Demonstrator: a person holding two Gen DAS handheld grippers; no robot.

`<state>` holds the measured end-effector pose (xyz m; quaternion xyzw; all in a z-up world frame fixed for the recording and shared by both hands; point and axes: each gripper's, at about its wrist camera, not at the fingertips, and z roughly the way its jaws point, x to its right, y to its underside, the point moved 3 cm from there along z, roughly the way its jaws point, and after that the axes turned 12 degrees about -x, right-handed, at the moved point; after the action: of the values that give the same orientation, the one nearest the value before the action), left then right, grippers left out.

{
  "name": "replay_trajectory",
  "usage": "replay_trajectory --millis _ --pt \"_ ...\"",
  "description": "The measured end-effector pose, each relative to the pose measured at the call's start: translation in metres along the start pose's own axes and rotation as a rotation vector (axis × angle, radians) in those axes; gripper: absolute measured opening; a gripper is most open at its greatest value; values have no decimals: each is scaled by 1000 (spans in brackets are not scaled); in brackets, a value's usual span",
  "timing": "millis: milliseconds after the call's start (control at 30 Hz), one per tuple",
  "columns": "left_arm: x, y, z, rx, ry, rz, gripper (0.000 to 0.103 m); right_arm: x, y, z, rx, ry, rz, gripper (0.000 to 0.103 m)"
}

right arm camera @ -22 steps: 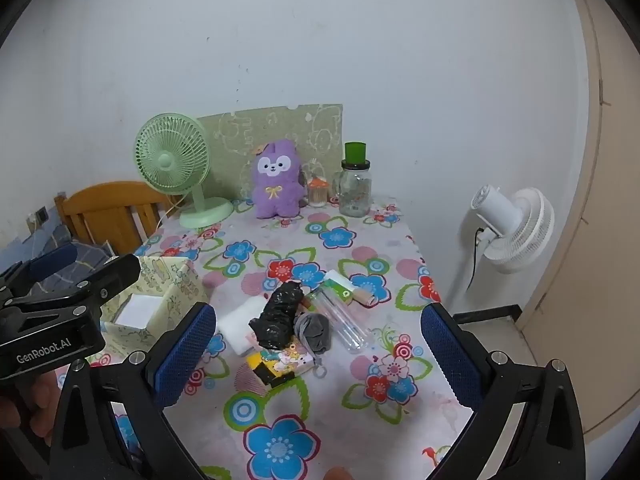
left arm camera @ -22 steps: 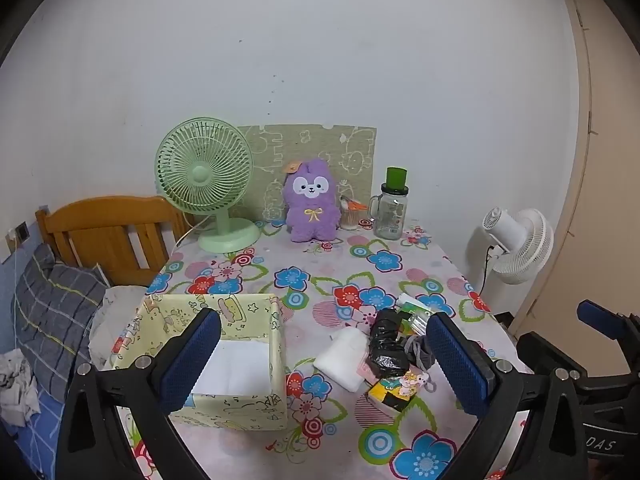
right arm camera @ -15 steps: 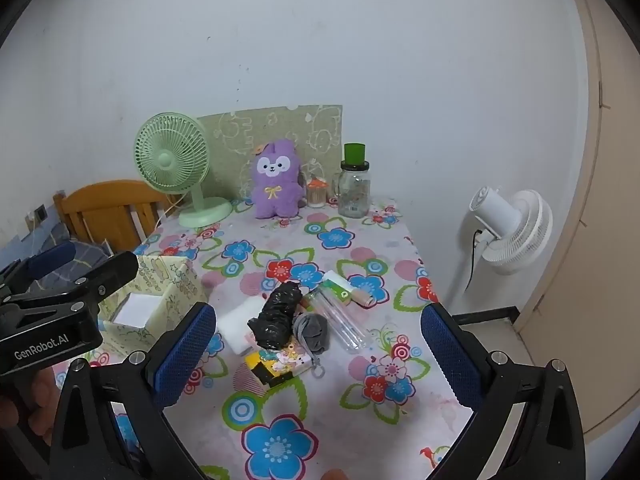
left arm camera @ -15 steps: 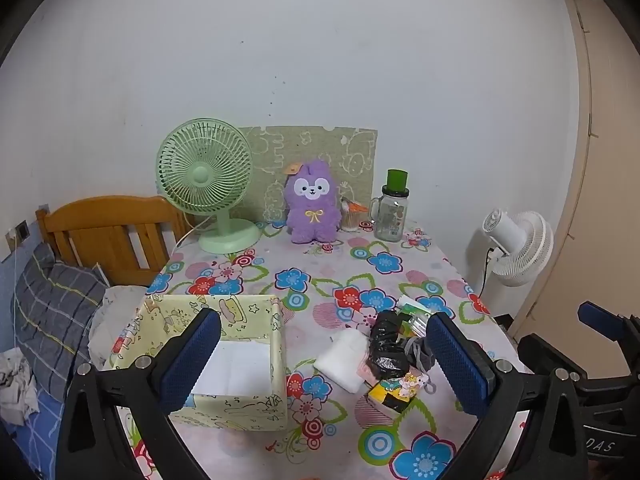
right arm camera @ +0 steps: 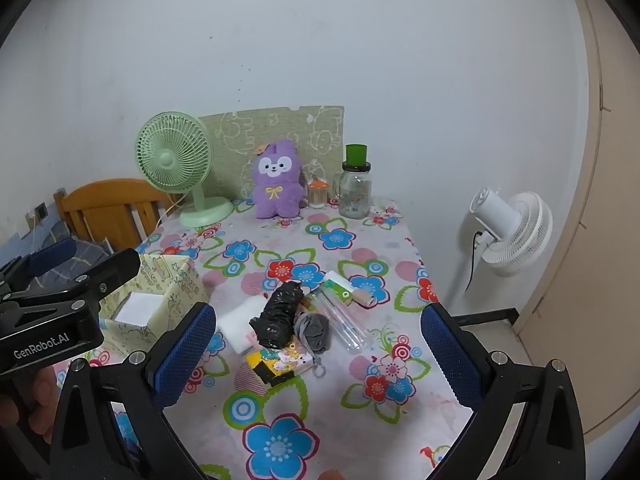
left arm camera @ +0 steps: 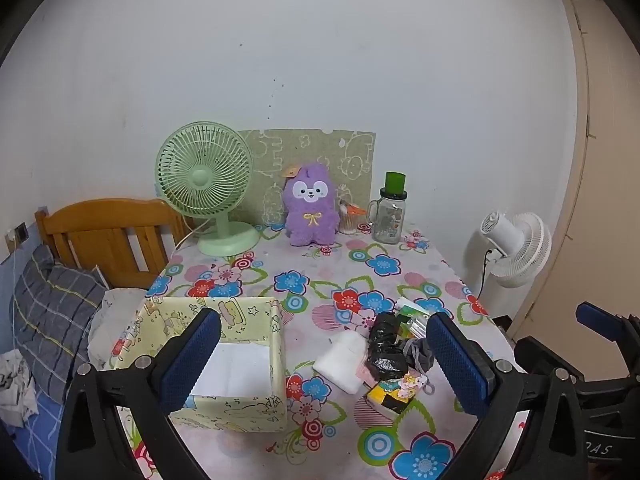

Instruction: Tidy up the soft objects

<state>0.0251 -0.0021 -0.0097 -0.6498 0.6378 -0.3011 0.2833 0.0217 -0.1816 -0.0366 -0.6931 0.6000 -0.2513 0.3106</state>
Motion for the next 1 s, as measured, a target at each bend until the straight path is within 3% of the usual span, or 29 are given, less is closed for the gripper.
replay_trajectory --millis 1000 --pt "0 3 0 1 10 1 103 3 2 -1 -2 5 -3 103"
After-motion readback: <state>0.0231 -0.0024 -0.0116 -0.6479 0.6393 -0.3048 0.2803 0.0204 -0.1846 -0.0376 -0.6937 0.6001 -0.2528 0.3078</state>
